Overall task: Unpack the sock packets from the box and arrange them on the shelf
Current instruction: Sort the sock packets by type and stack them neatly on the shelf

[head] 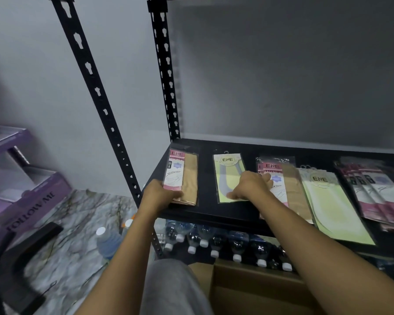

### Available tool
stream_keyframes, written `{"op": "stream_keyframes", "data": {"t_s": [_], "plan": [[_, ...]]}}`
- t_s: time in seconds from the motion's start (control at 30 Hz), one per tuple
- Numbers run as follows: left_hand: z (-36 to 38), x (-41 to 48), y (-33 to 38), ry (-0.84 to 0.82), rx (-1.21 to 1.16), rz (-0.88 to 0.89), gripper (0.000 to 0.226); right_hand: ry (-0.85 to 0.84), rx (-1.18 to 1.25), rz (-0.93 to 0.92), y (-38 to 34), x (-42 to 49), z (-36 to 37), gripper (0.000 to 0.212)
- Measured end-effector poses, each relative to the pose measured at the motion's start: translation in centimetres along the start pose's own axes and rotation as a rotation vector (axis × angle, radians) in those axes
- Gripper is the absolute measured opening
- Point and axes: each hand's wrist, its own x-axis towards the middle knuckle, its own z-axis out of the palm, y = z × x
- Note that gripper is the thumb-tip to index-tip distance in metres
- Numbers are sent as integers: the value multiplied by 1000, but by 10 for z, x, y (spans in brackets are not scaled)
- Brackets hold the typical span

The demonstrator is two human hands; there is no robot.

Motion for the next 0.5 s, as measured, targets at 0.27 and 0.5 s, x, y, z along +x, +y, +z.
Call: {"op": "stream_keyframes", "data": {"t_s": [0.27,0.5], "plan": [[-4,-11,-12,-9,-335,-53,17,22,351,36,4,3,-11,38],[-1,-29,-17,-20,-554,-60,25,72,726,-31,26,-18,-10,8]]}}
